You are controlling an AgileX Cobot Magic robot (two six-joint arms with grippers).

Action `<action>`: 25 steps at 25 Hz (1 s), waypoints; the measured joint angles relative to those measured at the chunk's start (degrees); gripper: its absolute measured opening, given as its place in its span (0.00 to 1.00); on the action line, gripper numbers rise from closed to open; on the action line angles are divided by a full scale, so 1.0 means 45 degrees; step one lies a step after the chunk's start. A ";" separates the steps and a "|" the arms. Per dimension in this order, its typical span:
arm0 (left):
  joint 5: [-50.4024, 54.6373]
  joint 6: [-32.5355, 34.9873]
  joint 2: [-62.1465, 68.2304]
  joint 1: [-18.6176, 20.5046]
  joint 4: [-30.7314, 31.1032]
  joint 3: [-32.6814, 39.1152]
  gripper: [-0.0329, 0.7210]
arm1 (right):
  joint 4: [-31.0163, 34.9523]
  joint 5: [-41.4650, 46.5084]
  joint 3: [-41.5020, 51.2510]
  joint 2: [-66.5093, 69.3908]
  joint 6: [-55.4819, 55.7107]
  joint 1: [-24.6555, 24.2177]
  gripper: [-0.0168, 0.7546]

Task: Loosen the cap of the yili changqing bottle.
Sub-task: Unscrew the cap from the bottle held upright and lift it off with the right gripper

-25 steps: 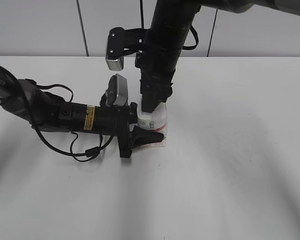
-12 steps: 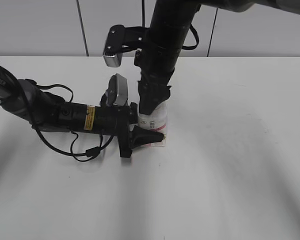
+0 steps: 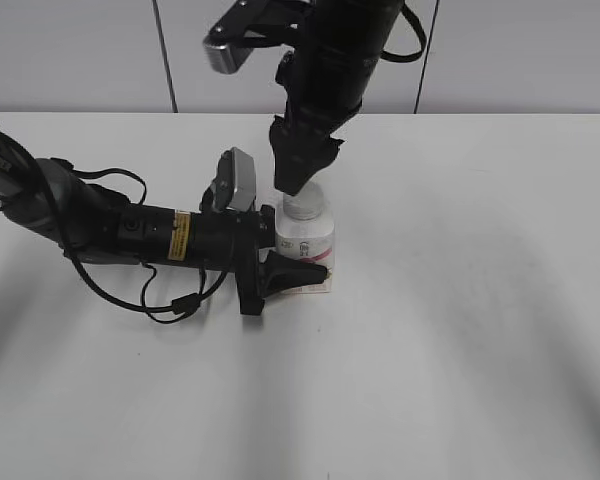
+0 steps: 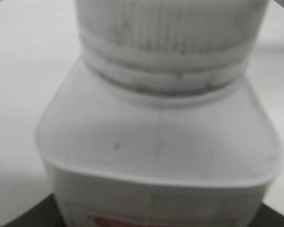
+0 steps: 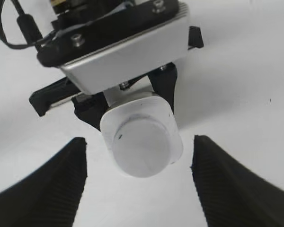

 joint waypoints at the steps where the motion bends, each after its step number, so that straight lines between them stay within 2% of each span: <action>1: 0.0000 0.0000 0.0000 0.0000 0.0000 0.0000 0.55 | 0.0000 0.0000 0.0000 -0.0030 0.0584 0.0000 0.73; 7: 0.0000 0.0000 0.0000 0.0000 -0.0015 0.0000 0.55 | -0.0037 0.0024 0.0000 -0.0071 0.5940 0.0000 0.73; 11: 0.0000 0.0000 0.0000 0.0000 -0.0015 0.0000 0.55 | -0.0144 0.0024 0.0000 -0.0071 0.8512 0.0000 0.73; 14: 0.0000 0.0000 0.0000 0.0000 -0.0015 0.0000 0.55 | -0.0788 0.0024 0.0000 -0.0071 1.0380 0.0000 0.73; 18: 0.0000 0.0000 0.0000 0.0000 -0.0015 0.0000 0.55 | -0.1404 0.0024 0.0000 -0.0071 1.2224 0.0000 0.73; 25: 0.0000 0.0000 0.0000 0.0000 -0.0019 0.0000 0.55 | -0.1085 0.0034 0.0000 -0.0071 1.3780 0.0000 0.73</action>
